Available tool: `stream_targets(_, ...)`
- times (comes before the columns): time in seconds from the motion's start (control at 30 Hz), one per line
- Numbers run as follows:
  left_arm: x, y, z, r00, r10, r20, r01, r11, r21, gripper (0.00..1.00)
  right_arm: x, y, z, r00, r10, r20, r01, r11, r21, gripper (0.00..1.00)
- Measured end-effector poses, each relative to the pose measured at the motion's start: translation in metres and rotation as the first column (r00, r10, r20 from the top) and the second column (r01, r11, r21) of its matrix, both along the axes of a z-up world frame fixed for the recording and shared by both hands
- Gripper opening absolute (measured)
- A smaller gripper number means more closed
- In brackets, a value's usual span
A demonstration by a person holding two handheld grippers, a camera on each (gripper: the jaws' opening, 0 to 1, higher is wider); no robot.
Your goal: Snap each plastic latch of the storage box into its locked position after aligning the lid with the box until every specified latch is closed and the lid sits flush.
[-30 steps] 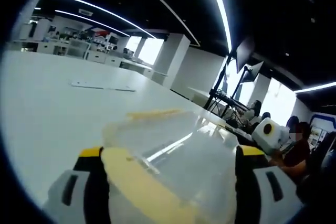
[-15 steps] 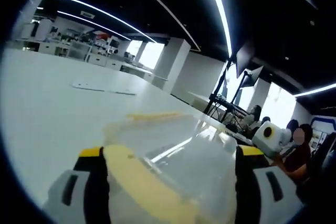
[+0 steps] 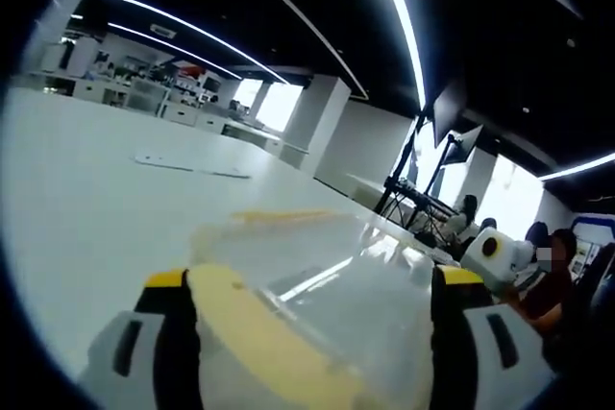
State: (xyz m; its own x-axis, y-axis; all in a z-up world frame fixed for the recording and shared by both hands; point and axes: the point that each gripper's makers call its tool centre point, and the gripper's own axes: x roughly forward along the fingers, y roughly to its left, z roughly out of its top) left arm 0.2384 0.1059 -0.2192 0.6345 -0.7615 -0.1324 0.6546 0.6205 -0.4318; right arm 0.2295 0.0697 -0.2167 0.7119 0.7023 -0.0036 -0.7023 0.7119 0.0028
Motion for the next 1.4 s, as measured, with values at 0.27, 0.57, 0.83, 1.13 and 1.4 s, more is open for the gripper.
stream_targets(0.27,-0.001,-0.006,0.0,1.0,0.012,0.005,-0.012,1.0,0.002,1.0,-0.001,-0.008,0.009,1.0,0.018,-0.009,-0.017,0.999,0.048,0.92)
stream_targets(0.57,0.033,0.034,0.007,0.998,0.021,0.054,-0.021,1.0,-0.005,1.0,-0.017,-0.012,0.019,0.995,0.061,0.076,-0.061,0.998,-0.001,0.9)
stream_targets(0.83,0.02,0.054,0.01,0.994,0.001,0.106,-0.007,0.998,0.061,1.0,-0.025,-0.015,0.019,0.981,0.164,0.1,-0.152,0.981,-0.119,1.0)
stream_targets(1.13,0.007,0.079,0.017,0.961,-0.028,0.275,-0.048,0.962,0.269,1.0,-0.007,-0.027,0.025,0.948,0.297,0.116,-0.251,0.919,-0.304,1.0)
stream_targets(1.4,-0.005,0.092,0.013,0.943,-0.04,0.331,-0.105,0.906,0.409,1.0,-0.007,-0.026,0.024,0.902,0.423,0.085,-0.35,0.833,-0.429,1.0)
